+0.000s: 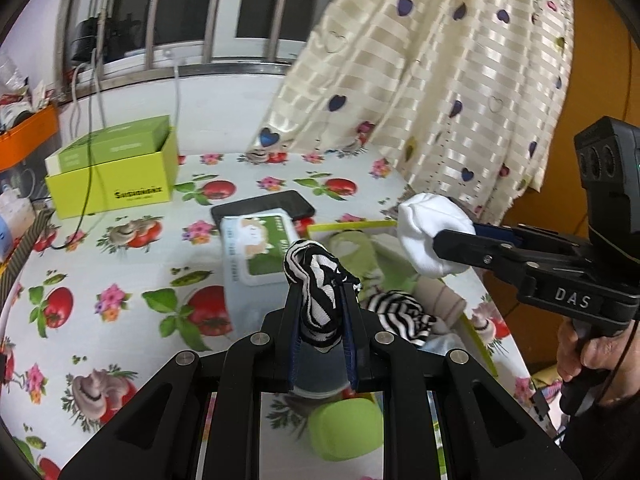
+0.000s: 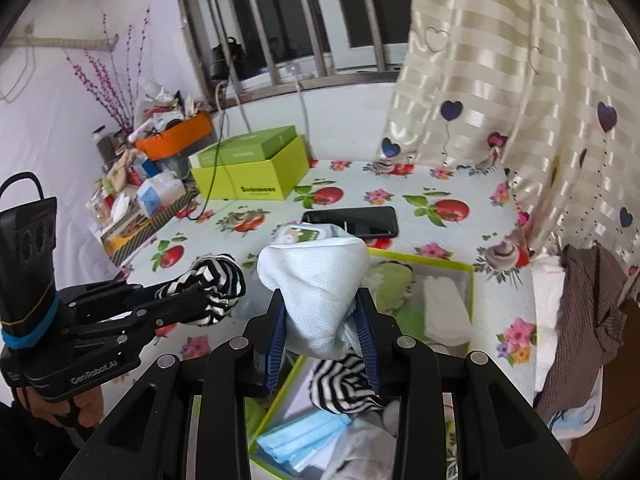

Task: Organize soft objects
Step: 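Carry the white cloth with the right tool toward the tray while the left tool carries the sock, then open the right tool to release the white cloth into the tray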

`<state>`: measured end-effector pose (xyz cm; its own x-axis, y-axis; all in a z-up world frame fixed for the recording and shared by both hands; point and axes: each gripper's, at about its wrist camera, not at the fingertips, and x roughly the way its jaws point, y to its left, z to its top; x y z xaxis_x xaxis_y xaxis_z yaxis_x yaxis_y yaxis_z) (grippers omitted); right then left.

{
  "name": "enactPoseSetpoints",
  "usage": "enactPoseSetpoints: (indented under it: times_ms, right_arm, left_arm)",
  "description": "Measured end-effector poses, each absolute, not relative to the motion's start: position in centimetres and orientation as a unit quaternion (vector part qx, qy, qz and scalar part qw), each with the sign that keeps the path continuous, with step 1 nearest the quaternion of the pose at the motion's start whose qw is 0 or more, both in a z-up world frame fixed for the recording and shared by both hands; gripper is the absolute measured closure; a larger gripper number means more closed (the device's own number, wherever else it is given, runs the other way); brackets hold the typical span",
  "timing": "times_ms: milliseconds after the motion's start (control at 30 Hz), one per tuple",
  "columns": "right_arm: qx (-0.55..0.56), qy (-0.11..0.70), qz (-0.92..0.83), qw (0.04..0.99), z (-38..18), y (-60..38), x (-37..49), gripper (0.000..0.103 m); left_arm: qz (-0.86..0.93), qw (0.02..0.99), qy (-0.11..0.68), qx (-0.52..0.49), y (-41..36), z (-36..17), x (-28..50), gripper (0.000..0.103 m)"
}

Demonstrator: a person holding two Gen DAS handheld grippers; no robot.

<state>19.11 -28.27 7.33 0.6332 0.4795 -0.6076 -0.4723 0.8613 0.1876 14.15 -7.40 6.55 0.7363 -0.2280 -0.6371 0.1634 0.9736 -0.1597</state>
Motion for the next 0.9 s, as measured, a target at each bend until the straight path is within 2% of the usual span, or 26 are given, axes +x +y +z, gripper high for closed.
enactPoseSetpoints:
  times_ms: [567,900]
  right_arm:
    - [0.031,0.353,0.232,0.906,5.3,-31.8,19.8,0.071]
    - [0.038,0.389,0.229,0.892,1.9,-31.7,22.6,0.071]
  left_arm:
    - [-0.151,0.918,0.366,-0.03,-11.0,5.3,15.2,0.084]
    - [-0.161,0.91,0.382,-0.028,-11.9,3.8,15.6,0.084]
